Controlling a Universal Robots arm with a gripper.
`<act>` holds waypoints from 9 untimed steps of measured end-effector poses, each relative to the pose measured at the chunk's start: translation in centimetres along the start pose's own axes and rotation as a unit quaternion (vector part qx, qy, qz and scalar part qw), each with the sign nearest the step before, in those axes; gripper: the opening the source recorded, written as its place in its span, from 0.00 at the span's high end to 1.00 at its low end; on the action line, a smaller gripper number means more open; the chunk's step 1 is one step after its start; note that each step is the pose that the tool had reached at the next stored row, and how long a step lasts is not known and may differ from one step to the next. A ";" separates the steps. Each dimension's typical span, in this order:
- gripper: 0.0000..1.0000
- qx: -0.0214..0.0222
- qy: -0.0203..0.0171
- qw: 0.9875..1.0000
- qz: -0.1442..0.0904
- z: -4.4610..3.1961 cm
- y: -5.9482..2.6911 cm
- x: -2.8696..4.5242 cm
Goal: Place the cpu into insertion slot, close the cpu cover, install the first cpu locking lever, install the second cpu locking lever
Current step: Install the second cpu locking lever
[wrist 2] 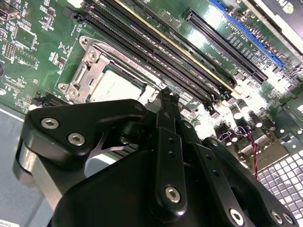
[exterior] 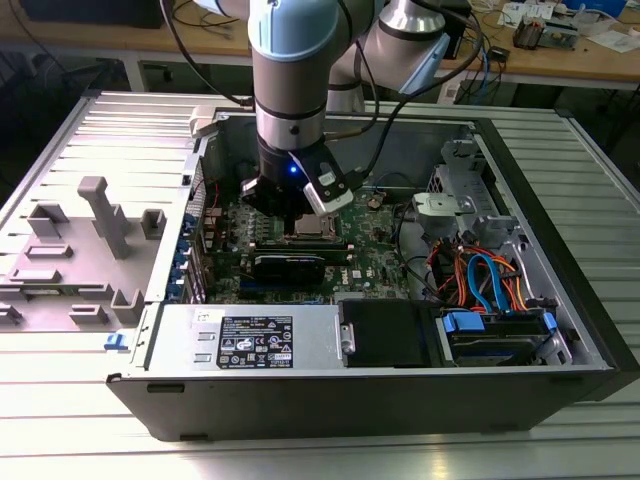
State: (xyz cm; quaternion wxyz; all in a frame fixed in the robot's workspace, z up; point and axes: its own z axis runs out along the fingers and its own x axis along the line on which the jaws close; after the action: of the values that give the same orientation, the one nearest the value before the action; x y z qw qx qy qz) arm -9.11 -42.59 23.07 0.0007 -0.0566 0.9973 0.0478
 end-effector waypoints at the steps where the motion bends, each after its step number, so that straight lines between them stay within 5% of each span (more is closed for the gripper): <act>1: 0.89 -0.001 0.000 1.000 0.000 0.02 0.00 0.00; 9: 0.89 -0.004 0.000 1.000 0.000 0.18 -0.02 0.00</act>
State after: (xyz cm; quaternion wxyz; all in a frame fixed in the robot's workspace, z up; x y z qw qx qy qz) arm -9.11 -42.59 22.89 0.0009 -0.0567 0.9971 0.0517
